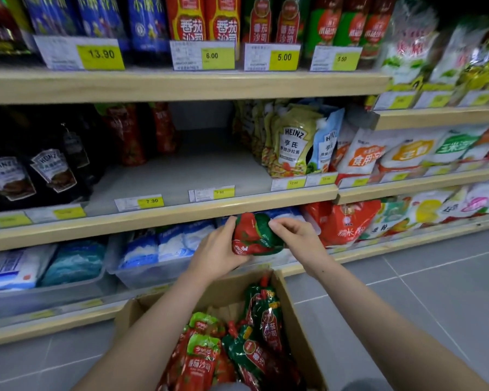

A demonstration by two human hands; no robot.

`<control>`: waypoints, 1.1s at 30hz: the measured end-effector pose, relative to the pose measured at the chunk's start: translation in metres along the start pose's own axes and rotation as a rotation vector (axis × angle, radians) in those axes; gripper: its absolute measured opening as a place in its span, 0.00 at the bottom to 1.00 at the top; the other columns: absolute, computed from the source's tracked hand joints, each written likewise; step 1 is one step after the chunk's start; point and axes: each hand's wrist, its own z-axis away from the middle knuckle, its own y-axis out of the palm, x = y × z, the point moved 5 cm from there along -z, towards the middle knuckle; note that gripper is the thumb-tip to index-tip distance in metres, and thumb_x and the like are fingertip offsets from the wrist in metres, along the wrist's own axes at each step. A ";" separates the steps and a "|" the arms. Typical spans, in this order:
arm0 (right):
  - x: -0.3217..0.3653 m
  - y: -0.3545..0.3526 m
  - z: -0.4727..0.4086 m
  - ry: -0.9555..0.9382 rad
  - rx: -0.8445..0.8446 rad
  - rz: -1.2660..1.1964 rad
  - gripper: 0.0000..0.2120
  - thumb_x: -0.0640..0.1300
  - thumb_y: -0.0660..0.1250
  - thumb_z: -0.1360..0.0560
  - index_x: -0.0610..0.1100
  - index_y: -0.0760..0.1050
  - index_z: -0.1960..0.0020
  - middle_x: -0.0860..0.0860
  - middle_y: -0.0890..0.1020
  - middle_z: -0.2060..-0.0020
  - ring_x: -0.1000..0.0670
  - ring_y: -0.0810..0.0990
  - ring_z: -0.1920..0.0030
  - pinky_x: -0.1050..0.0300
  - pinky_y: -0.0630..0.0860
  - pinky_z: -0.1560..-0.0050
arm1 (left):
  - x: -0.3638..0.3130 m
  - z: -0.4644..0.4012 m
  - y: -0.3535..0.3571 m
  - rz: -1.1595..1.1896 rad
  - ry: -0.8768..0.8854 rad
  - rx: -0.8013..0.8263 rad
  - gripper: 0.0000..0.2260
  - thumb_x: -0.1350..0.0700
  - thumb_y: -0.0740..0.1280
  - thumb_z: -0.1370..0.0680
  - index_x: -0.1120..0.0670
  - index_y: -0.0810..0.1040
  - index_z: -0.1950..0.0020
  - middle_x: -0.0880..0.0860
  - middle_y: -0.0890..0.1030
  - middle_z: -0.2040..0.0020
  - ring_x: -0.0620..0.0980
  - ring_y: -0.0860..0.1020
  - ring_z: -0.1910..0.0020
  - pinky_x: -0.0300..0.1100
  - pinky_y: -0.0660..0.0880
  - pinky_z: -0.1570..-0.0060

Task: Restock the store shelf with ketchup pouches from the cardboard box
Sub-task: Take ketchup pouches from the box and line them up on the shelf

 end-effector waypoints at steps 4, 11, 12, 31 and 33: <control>-0.004 -0.001 -0.014 0.007 0.111 0.013 0.08 0.46 0.64 0.24 0.47 0.74 0.61 0.44 0.74 0.62 0.47 0.73 0.59 0.51 0.68 0.57 | -0.001 -0.004 0.004 -0.024 -0.012 0.014 0.32 0.42 0.73 0.34 0.45 0.62 0.35 0.48 0.78 0.47 0.48 0.77 0.49 0.43 0.75 0.55; -0.006 -0.006 -0.056 -0.082 0.214 0.090 0.13 0.45 0.62 0.24 0.42 0.71 0.65 0.50 0.71 0.69 0.55 0.69 0.66 0.59 0.65 0.62 | 0.002 -0.018 0.003 -0.017 -0.092 0.005 0.37 0.40 0.73 0.35 0.40 0.57 0.32 0.46 0.77 0.42 0.46 0.76 0.45 0.41 0.75 0.52; -0.005 -0.006 -0.061 -0.086 0.219 0.070 0.14 0.44 0.63 0.24 0.38 0.70 0.65 0.50 0.70 0.69 0.55 0.68 0.66 0.60 0.65 0.62 | 0.001 -0.020 0.001 0.000 -0.114 0.007 0.38 0.39 0.73 0.36 0.41 0.58 0.32 0.46 0.77 0.42 0.46 0.76 0.45 0.44 0.76 0.50; -0.037 0.005 -0.080 -0.182 0.295 0.153 0.15 0.45 0.67 0.26 0.48 0.66 0.69 0.56 0.67 0.73 0.61 0.66 0.72 0.69 0.64 0.69 | 0.032 -0.034 0.019 -0.060 -0.043 0.074 0.33 0.45 0.74 0.34 0.43 0.62 0.33 0.47 0.77 0.43 0.46 0.76 0.45 0.49 0.78 0.49; -0.034 -0.008 -0.076 -0.166 0.288 0.155 0.12 0.49 0.62 0.24 0.52 0.72 0.66 0.58 0.72 0.70 0.60 0.71 0.67 0.68 0.68 0.64 | 0.029 -0.037 0.020 -0.124 -0.013 0.101 0.31 0.45 0.73 0.33 0.45 0.64 0.34 0.47 0.78 0.45 0.46 0.77 0.48 0.48 0.77 0.51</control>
